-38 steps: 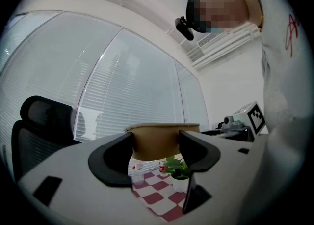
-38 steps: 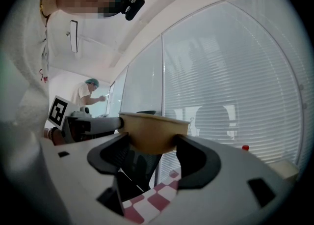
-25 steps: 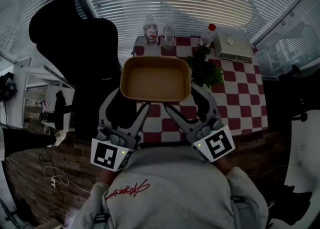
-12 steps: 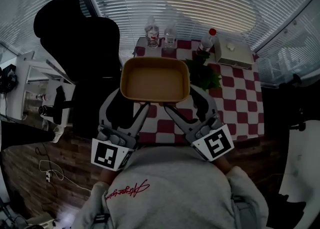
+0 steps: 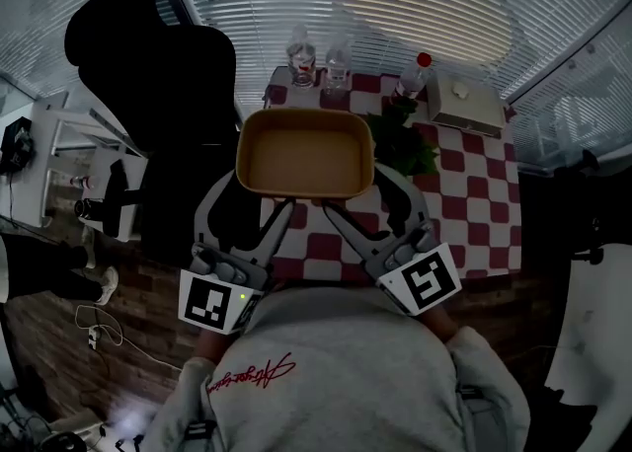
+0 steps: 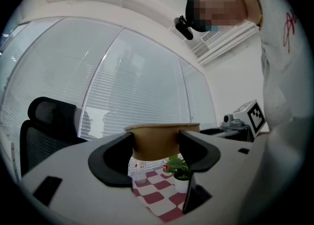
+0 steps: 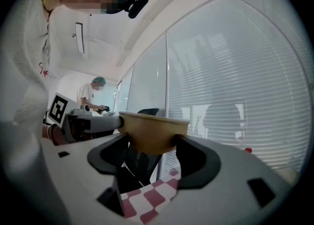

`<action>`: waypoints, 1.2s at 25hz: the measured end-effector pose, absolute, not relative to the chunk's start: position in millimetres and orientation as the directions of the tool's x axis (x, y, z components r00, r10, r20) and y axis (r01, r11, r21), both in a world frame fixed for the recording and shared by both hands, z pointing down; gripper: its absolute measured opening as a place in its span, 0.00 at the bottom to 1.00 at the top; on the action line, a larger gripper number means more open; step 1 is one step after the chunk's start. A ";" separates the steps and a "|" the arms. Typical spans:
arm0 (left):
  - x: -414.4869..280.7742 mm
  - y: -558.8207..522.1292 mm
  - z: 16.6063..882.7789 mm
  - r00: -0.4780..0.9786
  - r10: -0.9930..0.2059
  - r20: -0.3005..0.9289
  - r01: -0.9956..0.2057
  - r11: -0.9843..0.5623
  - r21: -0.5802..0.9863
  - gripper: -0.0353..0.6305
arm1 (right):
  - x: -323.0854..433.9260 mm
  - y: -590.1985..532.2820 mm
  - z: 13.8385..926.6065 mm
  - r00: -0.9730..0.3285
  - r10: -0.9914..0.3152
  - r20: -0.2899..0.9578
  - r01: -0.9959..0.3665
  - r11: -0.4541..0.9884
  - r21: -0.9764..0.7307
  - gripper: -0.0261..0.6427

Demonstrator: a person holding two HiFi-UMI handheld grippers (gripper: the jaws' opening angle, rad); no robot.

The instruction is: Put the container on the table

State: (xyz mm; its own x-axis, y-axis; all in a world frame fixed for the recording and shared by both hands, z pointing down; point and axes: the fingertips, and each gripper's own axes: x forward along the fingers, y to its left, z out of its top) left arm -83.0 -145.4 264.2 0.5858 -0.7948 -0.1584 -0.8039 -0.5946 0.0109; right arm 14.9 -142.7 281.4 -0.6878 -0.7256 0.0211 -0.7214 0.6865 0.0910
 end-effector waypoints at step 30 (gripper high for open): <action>-85.0 -134.5 292.6 0.555 -0.830 -0.057 -0.830 -0.557 0.017 0.51 | 8.8 -137.3 308.5 -0.722 -0.687 0.076 -0.682 0.726 0.082 0.49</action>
State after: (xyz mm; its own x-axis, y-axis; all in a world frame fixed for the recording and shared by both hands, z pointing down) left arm -85.0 -134.5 292.6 0.5552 -0.8298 -0.0573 -0.8305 -0.5568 0.0167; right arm 8.8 -137.3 308.5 -0.7224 -0.6873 0.0756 -0.6824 0.7263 0.0820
